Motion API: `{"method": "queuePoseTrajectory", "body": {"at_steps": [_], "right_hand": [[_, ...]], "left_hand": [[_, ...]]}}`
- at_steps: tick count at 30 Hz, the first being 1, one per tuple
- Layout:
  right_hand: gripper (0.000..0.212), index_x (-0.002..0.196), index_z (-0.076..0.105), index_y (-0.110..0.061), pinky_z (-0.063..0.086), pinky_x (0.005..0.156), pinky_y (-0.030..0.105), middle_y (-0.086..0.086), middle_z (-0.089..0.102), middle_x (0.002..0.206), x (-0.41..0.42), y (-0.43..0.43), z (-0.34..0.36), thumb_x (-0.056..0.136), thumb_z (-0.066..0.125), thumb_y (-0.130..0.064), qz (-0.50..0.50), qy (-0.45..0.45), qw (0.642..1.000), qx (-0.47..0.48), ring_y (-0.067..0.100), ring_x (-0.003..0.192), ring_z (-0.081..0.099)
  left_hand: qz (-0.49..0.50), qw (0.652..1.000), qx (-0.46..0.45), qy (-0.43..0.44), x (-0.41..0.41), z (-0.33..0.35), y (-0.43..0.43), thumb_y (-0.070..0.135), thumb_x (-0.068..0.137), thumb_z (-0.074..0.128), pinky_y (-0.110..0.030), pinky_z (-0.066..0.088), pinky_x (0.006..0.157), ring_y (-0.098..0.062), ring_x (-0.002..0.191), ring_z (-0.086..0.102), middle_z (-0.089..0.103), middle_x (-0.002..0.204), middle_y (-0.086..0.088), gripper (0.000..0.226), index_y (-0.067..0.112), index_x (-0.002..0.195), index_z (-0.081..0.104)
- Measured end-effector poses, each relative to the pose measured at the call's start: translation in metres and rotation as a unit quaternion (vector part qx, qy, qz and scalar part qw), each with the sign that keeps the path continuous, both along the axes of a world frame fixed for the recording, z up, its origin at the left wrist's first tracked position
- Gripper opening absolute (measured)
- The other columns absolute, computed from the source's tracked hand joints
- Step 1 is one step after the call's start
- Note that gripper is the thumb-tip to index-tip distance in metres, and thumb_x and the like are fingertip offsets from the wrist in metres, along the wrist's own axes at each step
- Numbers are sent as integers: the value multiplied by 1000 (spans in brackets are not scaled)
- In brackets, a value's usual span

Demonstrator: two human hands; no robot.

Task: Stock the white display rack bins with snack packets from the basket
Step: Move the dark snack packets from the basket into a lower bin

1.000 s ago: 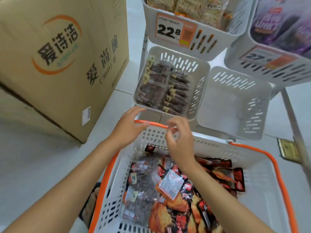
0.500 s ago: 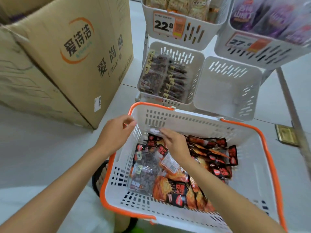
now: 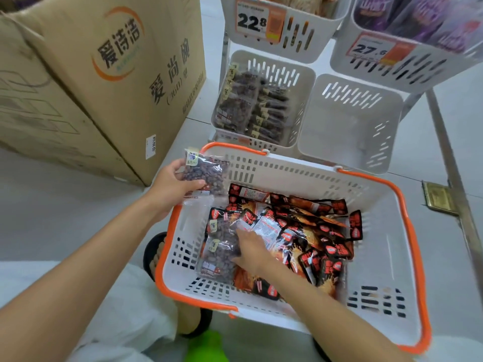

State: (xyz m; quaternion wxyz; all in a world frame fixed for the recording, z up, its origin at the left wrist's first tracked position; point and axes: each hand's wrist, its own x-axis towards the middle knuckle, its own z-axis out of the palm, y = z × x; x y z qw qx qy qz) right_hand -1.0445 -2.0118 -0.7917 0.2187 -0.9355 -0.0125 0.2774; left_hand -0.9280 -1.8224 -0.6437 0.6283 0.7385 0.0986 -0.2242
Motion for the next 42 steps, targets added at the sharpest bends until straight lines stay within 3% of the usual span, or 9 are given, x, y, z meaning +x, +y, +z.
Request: {"method": "queuePoseTrajectory", "body": {"at_steps": [3, 12, 17, 23, 25, 28, 32, 35, 42], "right_hand": [[30, 106, 57, -16, 37, 90, 36, 4, 44, 108, -1, -3, -2, 84, 74, -28, 51, -13, 999, 5, 26, 106, 41], [93, 155, 18, -15, 43, 105, 45, 16, 24, 152, -2, 13, 0, 85, 77, -27, -54, 77, 994, 56, 38, 126, 45], [13, 97, 67, -20, 58, 81, 35, -4, 66, 95, 4, -6, 42, 86, 74, -17, -138, 26, 973, 180, 14, 87, 63], [10, 94, 71, -20, 58, 83, 29, -2, 73, 97, 54, -48, 150, 86, 75, -16, -208, -81, 895, 386, 15, 95, 68], [14, 99, 70, -15, 58, 82, 27, -2, 72, 100, 65, -43, 163, 86, 74, -15, -207, -100, 888, 399, 11, 96, 67], [24, 108, 66, -12, 58, 74, 23, -1, 68, 107, 72, -26, 162, 86, 74, -12, -218, -92, 873, 427, 9, 94, 67], [65, 138, 40, -28, 54, 97, 38, -2, 51, 138, 71, -11, 143, 85, 77, -31, -242, -36, 852, 462, 19, 121, 58], [60, 136, 39, -18, 54, 97, 45, 11, 64, 126, 83, -16, 143, 87, 74, -13, -277, -37, 811, 515, 24, 111, 67], [84, 141, 36, -27, 54, 61, 26, 11, 68, 113, 147, -88, 153, 73, 83, -17, -396, -135, 756, 504, 18, 85, 70]], "left_hand": [[5, 1000, -18, -9, -1, 0, 3, -4, 87, 68, -37, 58, 84, -19, 98, 71, 72, 111, -8, 52, 11, 133, 50], [-23, 999, -27, -22, -5, -4, -3, -4, 88, 66, -49, 54, 95, -24, 105, 69, 71, 112, -8, 53, 16, 134, 49], [-28, 999, -11, -38, -7, -5, 0, -1, 93, 61, -45, 52, 98, -22, 108, 67, 68, 117, -8, 54, 20, 140, 44], [-17, 997, -39, -58, -4, 7, -7, 22, 103, 49, -41, 53, 94, -21, 113, 64, 64, 127, -9, 36, 18, 138, 44], [-61, 996, -50, -42, -9, 11, -15, 43, 93, 56, -40, 57, 86, -22, 106, 67, 68, 118, -9, 48, 18, 133, 47], [-71, 995, -41, -56, -14, 8, -22, 27, 80, 76, -29, 60, 70, -21, 95, 73, 73, 108, -6, 48, 16, 122, 58], [-41, 996, -72, -42, -4, 0, -27, 15, 85, 74, -38, 59, 84, -23, 97, 73, 74, 109, -8, 36, 14, 119, 61], [-49, 992, -114, -26, 15, 7, -50, 18, 92, 67, -37, 58, 85, -23, 101, 71, 72, 115, -9, 32, 16, 122, 56], [-200, 965, 87, -149, 101, 24, -114, 79, 75, 53, -50, 45, 105, -23, 121, 57, 58, 134, -2, 77, 28, 133, 52]]}}
